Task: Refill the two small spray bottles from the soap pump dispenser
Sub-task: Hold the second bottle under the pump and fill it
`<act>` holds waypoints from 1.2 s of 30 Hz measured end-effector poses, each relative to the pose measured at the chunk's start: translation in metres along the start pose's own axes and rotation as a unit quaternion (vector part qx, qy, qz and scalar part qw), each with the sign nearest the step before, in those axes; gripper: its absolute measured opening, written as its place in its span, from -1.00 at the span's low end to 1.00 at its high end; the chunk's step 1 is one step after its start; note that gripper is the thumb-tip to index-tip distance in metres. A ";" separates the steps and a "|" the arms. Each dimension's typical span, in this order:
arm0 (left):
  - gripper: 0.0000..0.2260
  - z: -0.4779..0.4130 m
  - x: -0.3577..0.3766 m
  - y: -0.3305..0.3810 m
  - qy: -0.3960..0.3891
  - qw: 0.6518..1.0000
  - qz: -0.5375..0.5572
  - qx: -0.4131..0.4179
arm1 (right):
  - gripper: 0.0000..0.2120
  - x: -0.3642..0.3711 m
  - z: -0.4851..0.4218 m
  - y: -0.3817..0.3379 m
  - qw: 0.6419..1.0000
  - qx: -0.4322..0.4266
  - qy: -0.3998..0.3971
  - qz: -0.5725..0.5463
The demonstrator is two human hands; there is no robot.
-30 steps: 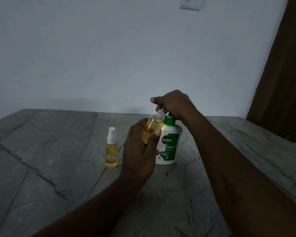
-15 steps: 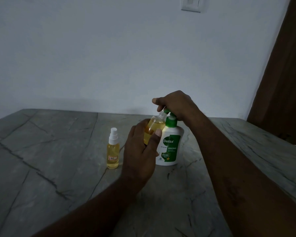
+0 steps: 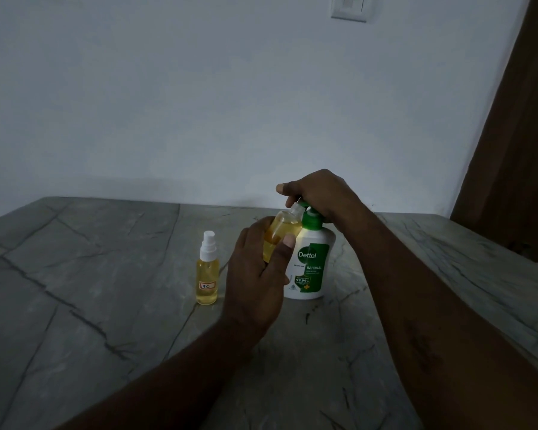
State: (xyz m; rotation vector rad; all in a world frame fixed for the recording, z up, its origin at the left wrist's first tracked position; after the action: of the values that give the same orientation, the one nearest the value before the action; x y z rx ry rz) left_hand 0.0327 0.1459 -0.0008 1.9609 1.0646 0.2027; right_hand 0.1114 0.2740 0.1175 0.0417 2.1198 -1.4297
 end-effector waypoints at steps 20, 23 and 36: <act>-0.51 -0.003 0.000 -0.003 0.008 1.000 -0.019 0.010 | -0.66 -0.004 0.003 -0.006 1.000 -0.023 0.003 0.001; -0.55 -0.002 0.000 -0.004 0.010 1.000 -0.023 0.007 | -0.66 -0.002 0.002 -0.003 1.000 -0.006 -0.006 -0.005; -0.60 -0.001 -0.001 -0.001 0.005 1.000 -0.021 0.003 | -0.61 -0.004 0.003 -0.003 0.999 -0.041 0.015 -0.003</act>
State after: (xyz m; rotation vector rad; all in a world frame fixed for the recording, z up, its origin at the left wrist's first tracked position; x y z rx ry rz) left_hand 0.0306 0.1464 -0.0008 1.9434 1.1138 0.1873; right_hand 0.1149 0.2714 0.1212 0.0246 2.2019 -1.3535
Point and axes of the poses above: each hand's wrist, its own z-axis away from the middle knuckle, its own x-axis out of the palm, y = z × x, the point moved 2 cm from there along -z, towards the middle knuckle, and after that the axes turned 12 degrees about -z, right-handed, at the moved point
